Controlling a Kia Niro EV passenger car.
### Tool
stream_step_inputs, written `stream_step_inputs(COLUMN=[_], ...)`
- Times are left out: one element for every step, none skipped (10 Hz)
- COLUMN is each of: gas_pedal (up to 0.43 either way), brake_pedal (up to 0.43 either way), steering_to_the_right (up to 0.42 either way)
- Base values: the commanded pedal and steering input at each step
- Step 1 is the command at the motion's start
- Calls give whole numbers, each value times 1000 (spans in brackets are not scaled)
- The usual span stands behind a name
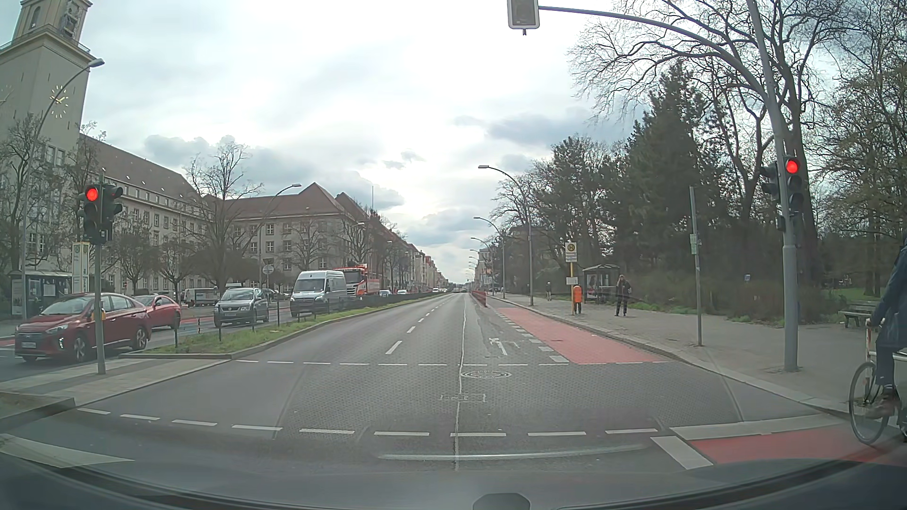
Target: Follow the waypoints while adhering to traffic rules and regulations
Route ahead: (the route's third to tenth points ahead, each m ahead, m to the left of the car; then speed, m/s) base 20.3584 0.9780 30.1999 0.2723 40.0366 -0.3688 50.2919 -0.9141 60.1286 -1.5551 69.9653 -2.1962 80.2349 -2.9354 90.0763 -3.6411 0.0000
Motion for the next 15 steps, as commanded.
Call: stream_step_inputs(gas_pedal=[0,0,0,0,0,0,0,0,0,0,0,0,0,0,0], brake_pedal=[329,329,329,329,329,329,329,329,329,329,329,329,329,329,329], steering_to_the_right=[-8,-8,-8,-8,-8,-8,-8,-8,-8,-8,-8,-8,-8,-8,-8])
